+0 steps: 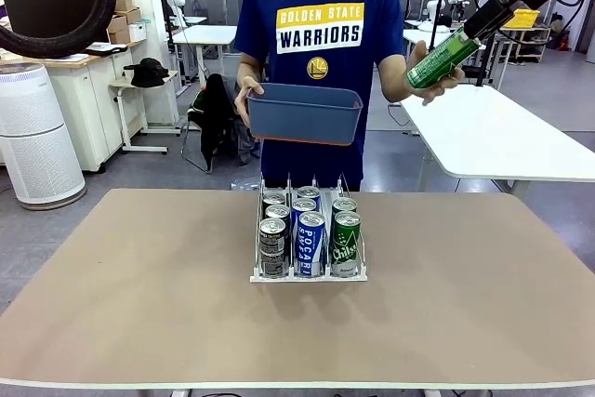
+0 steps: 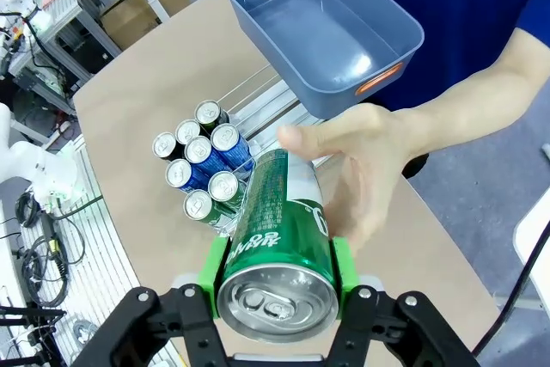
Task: Fill the beverage cans into the dispenser.
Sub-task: Place the picked Sprite in the line of the Automatic Can Dispenser with the same cans.
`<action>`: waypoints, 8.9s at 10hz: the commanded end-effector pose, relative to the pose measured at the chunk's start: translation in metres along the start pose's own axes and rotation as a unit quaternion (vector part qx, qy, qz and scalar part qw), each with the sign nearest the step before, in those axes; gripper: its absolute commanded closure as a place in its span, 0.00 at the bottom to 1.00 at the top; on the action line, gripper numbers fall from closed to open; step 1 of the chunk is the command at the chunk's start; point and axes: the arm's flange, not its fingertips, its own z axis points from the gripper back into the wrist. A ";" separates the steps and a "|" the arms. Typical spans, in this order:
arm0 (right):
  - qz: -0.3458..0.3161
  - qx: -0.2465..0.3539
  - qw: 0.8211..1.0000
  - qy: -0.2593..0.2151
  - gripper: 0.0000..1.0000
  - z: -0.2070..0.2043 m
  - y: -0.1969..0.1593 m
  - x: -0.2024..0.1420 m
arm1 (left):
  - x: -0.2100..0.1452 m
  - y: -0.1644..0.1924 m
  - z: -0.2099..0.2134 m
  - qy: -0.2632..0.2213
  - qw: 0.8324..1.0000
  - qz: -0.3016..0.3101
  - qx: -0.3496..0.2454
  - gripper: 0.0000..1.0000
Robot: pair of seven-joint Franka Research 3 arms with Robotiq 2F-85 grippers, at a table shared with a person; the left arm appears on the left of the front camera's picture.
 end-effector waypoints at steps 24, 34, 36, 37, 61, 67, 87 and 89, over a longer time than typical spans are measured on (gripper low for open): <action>-0.128 0.000 0.988 0.088 0.42 -0.003 0.141 -0.088 | -0.002 0.002 0.001 0.002 1.000 -0.004 0.001 0.00; -0.076 0.041 0.977 0.196 0.42 -0.042 0.194 -0.122 | -0.002 0.002 0.001 0.002 1.000 -0.004 0.001 0.00; -0.076 0.041 0.977 0.196 0.42 -0.042 0.194 -0.122 | -0.002 0.002 0.001 0.002 1.000 -0.004 0.001 0.00; -0.076 0.041 0.977 0.196 0.42 -0.042 0.194 -0.122 | -0.002 0.002 0.001 0.002 1.000 -0.004 0.001 0.00; -0.090 -0.093 0.986 0.102 1.00 -0.240 0.226 -0.160 | -0.002 0.002 0.001 0.002 1.000 -0.004 0.001 0.00; -0.165 -0.122 0.977 0.061 1.00 -0.263 0.222 -0.150 | -0.002 0.002 0.001 0.002 1.000 -0.004 0.001 0.00; -0.176 -0.131 0.966 0.138 1.00 -0.343 0.166 -0.118 | -0.002 0.002 0.001 0.002 1.000 -0.004 0.001 0.00; -0.176 -0.114 0.959 0.189 0.31 -0.350 0.164 -0.107 | -0.002 0.002 0.001 0.002 1.000 -0.004 0.001 0.00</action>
